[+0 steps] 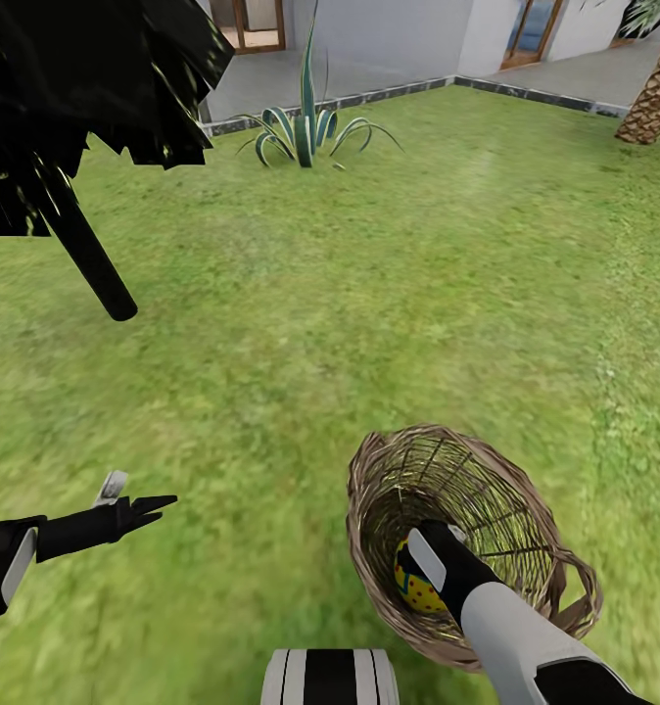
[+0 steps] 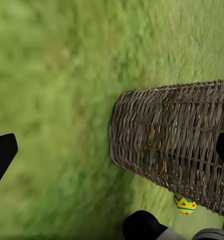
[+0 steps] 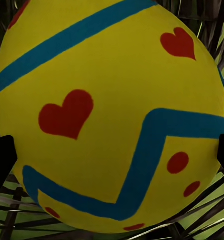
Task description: Take the three Easter eggs out of the wicker basket on the lawn in the garden, then place them on the lawn next to a single tree (choose any tree) so that all three eggs are next to the same tree and none are left in the basket.
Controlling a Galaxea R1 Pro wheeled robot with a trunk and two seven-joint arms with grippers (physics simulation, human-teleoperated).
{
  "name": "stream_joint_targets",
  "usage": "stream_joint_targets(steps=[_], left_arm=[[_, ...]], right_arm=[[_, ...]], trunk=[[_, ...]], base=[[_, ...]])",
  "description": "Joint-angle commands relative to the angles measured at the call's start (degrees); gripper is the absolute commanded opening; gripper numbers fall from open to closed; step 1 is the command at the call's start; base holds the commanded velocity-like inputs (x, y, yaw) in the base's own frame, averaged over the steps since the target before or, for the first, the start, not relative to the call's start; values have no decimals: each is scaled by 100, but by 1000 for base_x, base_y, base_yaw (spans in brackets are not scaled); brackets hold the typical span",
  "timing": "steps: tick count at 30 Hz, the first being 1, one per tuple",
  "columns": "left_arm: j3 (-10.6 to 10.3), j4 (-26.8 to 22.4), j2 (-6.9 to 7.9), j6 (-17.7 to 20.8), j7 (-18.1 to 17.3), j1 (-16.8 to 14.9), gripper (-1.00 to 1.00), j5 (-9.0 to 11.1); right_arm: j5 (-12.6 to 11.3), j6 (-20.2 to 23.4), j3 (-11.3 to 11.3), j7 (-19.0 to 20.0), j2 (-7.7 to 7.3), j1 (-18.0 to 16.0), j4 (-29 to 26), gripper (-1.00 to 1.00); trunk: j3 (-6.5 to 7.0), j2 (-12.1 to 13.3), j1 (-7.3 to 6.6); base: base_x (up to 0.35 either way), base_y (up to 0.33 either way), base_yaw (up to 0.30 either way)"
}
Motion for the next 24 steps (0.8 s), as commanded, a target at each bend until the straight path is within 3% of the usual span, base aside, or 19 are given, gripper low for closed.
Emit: stream_joint_targets(steps=[1,14,24], left_arm=[[3,0,3,52,-9,-2,100,16],[-2,1,-2,52,-6,-2,100,16],[0,2,-1,101,7,-2,100,16]], right_arm=[[-91,16,44,-49,-5,0,-7,-100],[-91,17,44,-49,-5,0,-9,-100],[-99,17,35,-49,-9,0,-5,-100]], trunk=[[-4,-1,-1],[-4,-1,-1],[176,400,-220]], base=[[0,0,0],[0,0,0],[0,0,0]])
